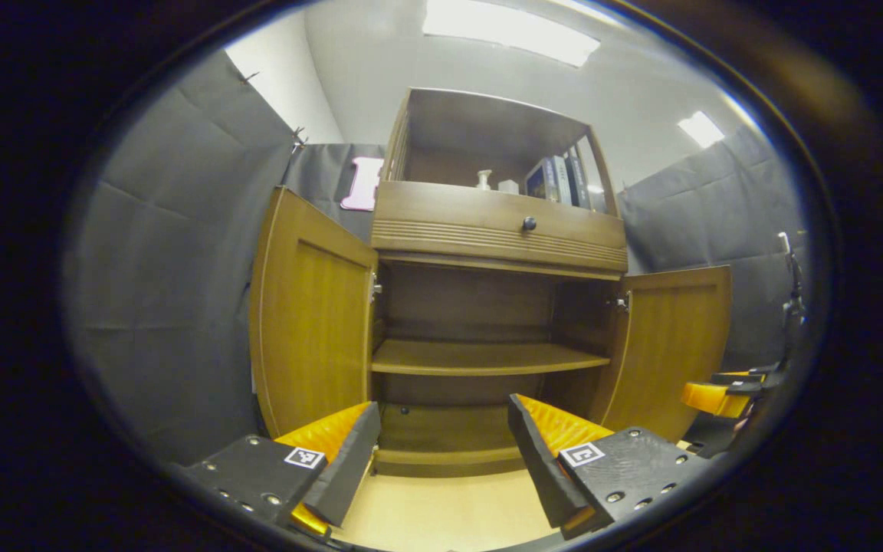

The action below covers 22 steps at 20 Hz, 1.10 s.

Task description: Open the right door of the double-door shoe cabinet with the right hand, and open the left door with the left hand.

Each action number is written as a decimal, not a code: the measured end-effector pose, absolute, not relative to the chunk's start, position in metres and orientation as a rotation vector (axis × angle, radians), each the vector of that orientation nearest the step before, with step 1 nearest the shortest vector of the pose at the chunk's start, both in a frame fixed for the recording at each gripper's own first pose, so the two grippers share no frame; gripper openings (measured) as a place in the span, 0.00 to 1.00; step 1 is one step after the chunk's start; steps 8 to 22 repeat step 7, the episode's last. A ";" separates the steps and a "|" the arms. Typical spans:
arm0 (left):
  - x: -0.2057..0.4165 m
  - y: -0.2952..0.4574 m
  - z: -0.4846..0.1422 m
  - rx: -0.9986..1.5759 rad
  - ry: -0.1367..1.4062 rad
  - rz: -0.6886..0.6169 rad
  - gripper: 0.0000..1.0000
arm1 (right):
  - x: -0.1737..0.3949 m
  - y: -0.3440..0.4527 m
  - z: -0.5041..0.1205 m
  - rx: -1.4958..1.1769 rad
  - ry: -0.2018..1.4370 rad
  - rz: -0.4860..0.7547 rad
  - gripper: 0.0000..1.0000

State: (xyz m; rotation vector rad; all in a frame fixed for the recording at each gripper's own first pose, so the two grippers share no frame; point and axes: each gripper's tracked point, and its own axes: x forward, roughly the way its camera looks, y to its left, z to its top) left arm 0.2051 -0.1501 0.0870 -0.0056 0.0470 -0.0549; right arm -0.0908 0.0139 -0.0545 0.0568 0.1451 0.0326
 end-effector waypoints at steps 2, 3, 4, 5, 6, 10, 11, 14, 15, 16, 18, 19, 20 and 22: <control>0.207 -0.150 0.085 0.006 0.051 -0.056 0.96 | -0.093 0.013 -0.057 0.056 0.151 0.033 0.93; 0.207 -0.148 0.084 0.013 0.050 -0.054 0.96 | -0.093 0.013 -0.057 0.050 0.151 0.037 0.97; 0.206 -0.147 0.083 0.019 0.052 -0.050 0.96 | -0.094 0.010 -0.058 0.041 0.152 0.035 0.97; 0.204 -0.144 0.080 0.024 0.056 -0.045 0.96 | -0.093 0.007 -0.059 0.032 0.153 0.027 0.97; 0.204 -0.142 0.077 0.027 0.064 -0.040 0.95 | -0.093 0.005 -0.060 0.029 0.153 0.021 0.93; 0.205 -0.139 0.073 0.027 0.072 -0.034 0.95 | -0.092 0.005 -0.060 0.035 0.155 0.018 0.97; 0.205 -0.139 0.073 0.027 0.072 -0.034 0.95 | -0.092 0.005 -0.060 0.035 0.155 0.018 0.97; 0.205 -0.139 0.073 0.027 0.072 -0.034 0.95 | -0.092 0.005 -0.060 0.035 0.155 0.018 0.97; 0.205 -0.139 0.073 0.027 0.072 -0.034 0.95 | -0.092 0.005 -0.060 0.035 0.155 0.018 0.97; 0.205 -0.139 0.073 0.027 0.072 -0.034 0.95 | -0.092 0.005 -0.060 0.035 0.155 0.018 0.97; 0.205 -0.139 0.073 0.027 0.072 -0.034 0.95 | -0.092 0.005 -0.060 0.035 0.155 0.018 0.97; 0.205 -0.139 0.073 0.027 0.072 -0.034 0.95 | -0.092 0.005 -0.060 0.035 0.155 0.018 0.97; 0.205 -0.139 0.073 0.027 0.072 -0.034 0.95 | -0.092 0.005 -0.060 0.035 0.155 0.018 0.97; 0.205 -0.139 0.073 0.027 0.072 -0.034 0.95 | -0.092 0.005 -0.060 0.035 0.155 0.018 0.97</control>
